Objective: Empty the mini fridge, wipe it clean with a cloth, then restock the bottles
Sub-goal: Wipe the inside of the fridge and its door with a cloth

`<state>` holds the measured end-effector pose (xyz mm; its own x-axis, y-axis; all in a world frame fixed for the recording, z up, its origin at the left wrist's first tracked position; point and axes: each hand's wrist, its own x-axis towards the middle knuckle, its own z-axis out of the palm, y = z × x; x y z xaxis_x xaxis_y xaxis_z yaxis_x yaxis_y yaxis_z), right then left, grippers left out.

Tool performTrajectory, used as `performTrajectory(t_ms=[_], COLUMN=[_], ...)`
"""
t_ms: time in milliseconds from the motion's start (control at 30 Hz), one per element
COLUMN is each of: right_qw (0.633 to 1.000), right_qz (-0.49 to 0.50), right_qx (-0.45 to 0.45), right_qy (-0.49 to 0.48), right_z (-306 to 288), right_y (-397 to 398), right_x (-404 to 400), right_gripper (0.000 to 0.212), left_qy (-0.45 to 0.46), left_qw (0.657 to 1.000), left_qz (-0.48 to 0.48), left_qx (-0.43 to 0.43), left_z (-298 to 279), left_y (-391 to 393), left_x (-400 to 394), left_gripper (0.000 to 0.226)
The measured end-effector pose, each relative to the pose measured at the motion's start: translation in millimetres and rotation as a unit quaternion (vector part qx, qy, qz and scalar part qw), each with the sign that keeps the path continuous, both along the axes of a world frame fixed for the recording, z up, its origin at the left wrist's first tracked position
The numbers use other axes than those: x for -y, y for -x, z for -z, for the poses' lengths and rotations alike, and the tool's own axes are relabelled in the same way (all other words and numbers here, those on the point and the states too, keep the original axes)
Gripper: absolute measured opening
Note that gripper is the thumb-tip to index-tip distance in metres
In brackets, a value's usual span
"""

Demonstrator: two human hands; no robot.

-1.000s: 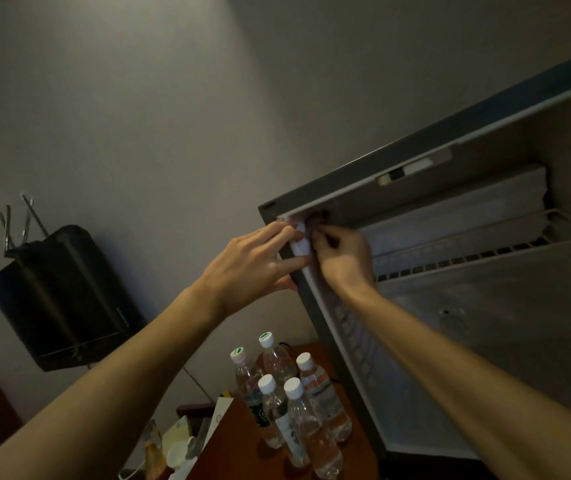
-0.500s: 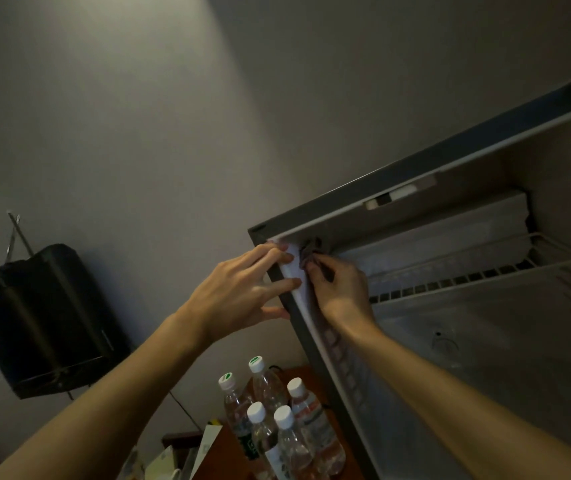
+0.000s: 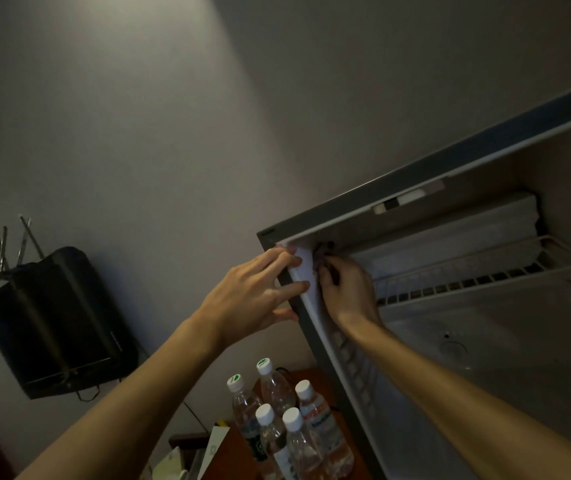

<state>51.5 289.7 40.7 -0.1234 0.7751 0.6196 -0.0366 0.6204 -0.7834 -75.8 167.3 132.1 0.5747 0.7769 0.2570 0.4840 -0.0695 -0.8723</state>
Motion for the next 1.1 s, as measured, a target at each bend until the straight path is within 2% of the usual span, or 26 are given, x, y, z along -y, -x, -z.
performTrajectory(t_ms=[133, 300, 467, 600, 833, 1100], right_qw=[0.998, 0.996, 0.995, 0.998, 0.998, 0.997], right_qz=[-0.044, -0.069, -0.076, -0.051, 0.027, -0.011], right_qx=[-0.023, 0.012, -0.024, -0.015, 0.006, 0.009], right_qy=[-0.036, -0.048, -0.052, -0.027, -0.048, -0.078], right_z=[18, 29, 26, 13, 2, 16], right_y=[-10, -16, -15, -7, 8, -4], right_x=[28, 38, 28, 5, -39, -5], right_gripper=[0.013, 0.017, 0.018, 0.017, 0.014, 0.012], left_qy=[-0.003, -0.003, -0.014, -0.011, -0.028, -0.023], left_qw=[1.000, 1.000, 1.000, 1.000, 0.999, 0.999], left_qz=[-0.014, -0.006, 0.004, 0.018, 0.028, 0.003], left_qx=[0.012, 0.020, 0.011, -0.007, -0.026, -0.023], left_z=[2, 5, 6, 5, 4, 6], left_y=[-7, -12, -5, 2, 1, -4], left_x=[3, 5, 0, -3, -3, -1], left_gripper=[0.052, 0.053, 0.054, 0.051, 0.050, 0.050])
